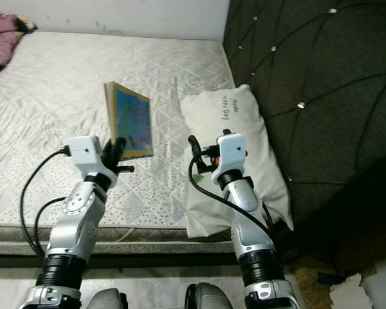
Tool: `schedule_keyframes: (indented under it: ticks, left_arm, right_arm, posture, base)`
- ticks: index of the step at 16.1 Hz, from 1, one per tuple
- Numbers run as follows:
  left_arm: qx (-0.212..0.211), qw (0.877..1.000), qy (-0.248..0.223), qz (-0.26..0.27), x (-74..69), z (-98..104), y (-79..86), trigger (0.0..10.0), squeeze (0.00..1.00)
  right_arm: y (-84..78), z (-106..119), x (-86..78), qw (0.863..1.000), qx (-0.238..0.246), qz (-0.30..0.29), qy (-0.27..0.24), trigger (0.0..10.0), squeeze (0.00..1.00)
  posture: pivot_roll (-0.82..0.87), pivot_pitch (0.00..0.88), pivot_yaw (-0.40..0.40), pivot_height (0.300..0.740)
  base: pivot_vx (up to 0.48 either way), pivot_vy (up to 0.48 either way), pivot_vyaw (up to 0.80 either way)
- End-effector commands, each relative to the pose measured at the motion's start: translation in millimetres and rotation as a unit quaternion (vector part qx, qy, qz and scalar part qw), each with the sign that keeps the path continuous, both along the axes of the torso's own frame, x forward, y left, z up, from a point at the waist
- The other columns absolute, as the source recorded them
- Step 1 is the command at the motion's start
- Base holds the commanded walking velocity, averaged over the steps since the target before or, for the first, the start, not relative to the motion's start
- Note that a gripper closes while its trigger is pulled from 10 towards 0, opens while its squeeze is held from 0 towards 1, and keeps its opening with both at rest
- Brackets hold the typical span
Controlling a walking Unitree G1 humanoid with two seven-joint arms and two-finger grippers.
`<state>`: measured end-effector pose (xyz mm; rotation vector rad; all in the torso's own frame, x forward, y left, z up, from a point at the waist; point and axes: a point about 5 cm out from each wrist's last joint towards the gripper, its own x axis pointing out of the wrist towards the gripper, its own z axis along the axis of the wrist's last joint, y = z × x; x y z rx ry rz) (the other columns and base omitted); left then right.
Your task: Clean up the room
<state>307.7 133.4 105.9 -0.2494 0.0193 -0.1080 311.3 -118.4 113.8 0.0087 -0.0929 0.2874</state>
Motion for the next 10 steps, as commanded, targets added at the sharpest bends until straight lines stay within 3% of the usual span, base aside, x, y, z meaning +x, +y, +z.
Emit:
schedule_keyframes:
  ticks: [1,4,6,8,9,10]
  left_arm:
    - [-0.023,1.000,-0.016,0.009,1.6,10.0,0.3,10.0,0.00]
    - [-0.072,0.997,0.018,0.034,-1.8,3.9,12.0,10.0,0.00]
    - [-0.056,0.997,0.017,0.040,-10.3,6.3,16.8,10.0,0.00]
    - [-0.014,0.998,0.017,0.054,-24.6,6.5,27.5,10.0,0.00]
    - [-0.009,0.998,0.021,0.058,-28.4,4.9,30.9,10.0,0.00]
    - [-0.031,0.996,0.034,0.070,-31.3,0.8,36.7,10.0,0.00]
  right_arm:
    - [-2.9,4.6,1.3,1.000,-0.002,-0.004,-0.009,10.0,0.00]
    - [-6.4,8.3,-1.9,1.000,0.004,-0.007,-0.012,10.0,0.00]
    - [-10.6,8.2,-5.2,1.000,0.016,-0.014,-0.005,10.0,0.00]
    - [-16.3,6.9,-9.2,0.999,0.023,-0.024,0.001,10.0,0.00]
    - [-17.4,5.9,-10.9,0.999,0.024,-0.027,0.003,10.0,0.00]
    - [-17.8,3.6,-12.6,0.999,0.026,-0.029,0.009,10.0,0.00]
  posture:
    - [-0.01,0.061,-0.047,0.740]
    - [-0.01,0.075,-0.049,0.740]
    - [-0.01,0.085,-0.047,0.740]
    - [0.00,0.093,-0.044,0.740]
    - [0.01,0.094,-0.045,0.740]
    - [0.01,0.099,-0.050,0.740]
  base:
    - [0.000,0.000,0.00]
    - [0.000,0.000,0.00]
    - [0.000,0.000,0.00]
    - [0.000,0.000,0.00]
    - [0.000,0.000,0.00]
    - [0.000,0.000,0.00]
